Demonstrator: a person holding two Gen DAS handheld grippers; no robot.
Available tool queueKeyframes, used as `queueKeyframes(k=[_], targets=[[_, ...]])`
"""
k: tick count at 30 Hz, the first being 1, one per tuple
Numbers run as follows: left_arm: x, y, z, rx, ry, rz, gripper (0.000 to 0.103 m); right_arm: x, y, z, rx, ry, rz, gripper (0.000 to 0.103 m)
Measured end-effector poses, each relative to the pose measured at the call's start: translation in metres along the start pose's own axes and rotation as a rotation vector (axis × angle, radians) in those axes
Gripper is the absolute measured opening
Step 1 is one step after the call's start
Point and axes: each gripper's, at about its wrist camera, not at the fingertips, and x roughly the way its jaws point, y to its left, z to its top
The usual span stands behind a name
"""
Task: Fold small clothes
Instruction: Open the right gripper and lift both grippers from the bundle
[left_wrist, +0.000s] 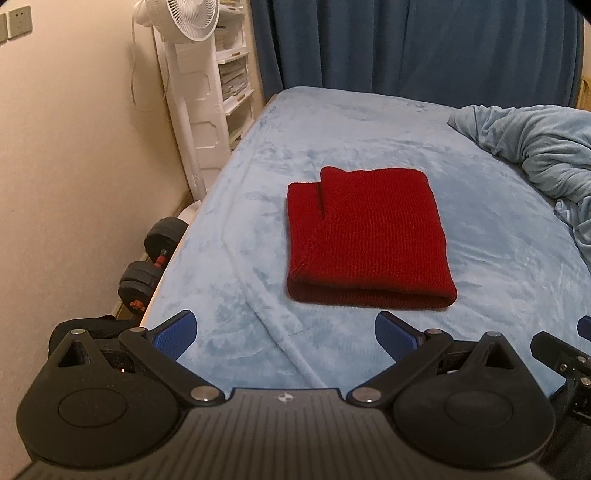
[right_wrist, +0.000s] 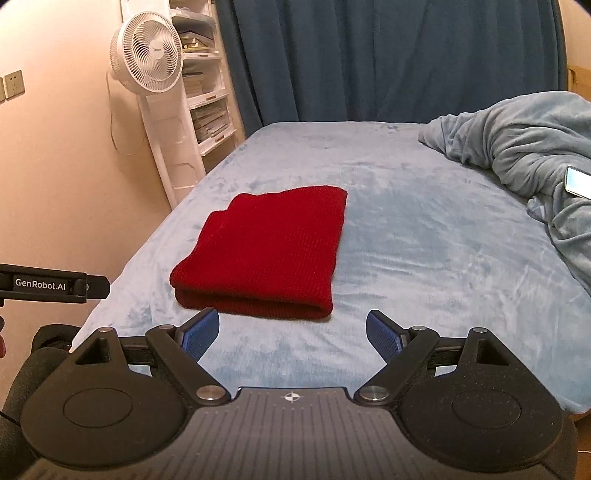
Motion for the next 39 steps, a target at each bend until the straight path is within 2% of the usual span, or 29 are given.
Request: queueKeyframes(k=[14,26,39], targets=[[0.015,0.002,0.001,-0.004,0.039,0.018,0.103,0.013,-0.002,-0.002,0.004,0.042,0.009,0.089],[0.062,-0.011,0.005,0.017,0.131,0.071,0.103,0.046,-0.012,0.005,0.007,0.104,-0.008,0.089],[0.111,-0.021,0.006,0.018,0.239,0.062,0.103,0.091,-0.028,0.013,0.014,0.168,-0.051,0.09]])
